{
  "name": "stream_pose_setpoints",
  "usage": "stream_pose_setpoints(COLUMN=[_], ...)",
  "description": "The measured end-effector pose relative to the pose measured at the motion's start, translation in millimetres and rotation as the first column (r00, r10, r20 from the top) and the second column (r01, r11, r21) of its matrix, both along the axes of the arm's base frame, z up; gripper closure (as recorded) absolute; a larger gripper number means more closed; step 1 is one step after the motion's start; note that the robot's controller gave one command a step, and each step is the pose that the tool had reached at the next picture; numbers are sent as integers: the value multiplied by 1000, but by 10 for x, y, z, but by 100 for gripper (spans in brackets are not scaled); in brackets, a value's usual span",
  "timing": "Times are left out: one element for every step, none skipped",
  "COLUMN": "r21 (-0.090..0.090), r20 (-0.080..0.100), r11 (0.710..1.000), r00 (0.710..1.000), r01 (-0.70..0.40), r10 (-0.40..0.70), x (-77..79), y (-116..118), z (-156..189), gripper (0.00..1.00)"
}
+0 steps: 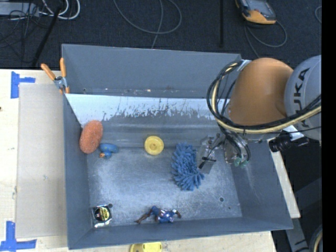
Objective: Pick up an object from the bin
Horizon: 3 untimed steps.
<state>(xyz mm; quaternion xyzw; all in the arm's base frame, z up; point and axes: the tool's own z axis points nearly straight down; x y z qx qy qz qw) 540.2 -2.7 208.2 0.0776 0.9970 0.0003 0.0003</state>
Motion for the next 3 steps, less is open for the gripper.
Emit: stream_pose_setpoints(r21=[0,0,-1], r20=[-1,-1,4], r11=[1000,1000,1000], r00=[1000,1000,1000], r01=[0,-1,-20], r10=[0,1,20], x=[-2,-2,-22], y=[0,0,31], z=[-2,-2,-553], gripper=[0,0,0])
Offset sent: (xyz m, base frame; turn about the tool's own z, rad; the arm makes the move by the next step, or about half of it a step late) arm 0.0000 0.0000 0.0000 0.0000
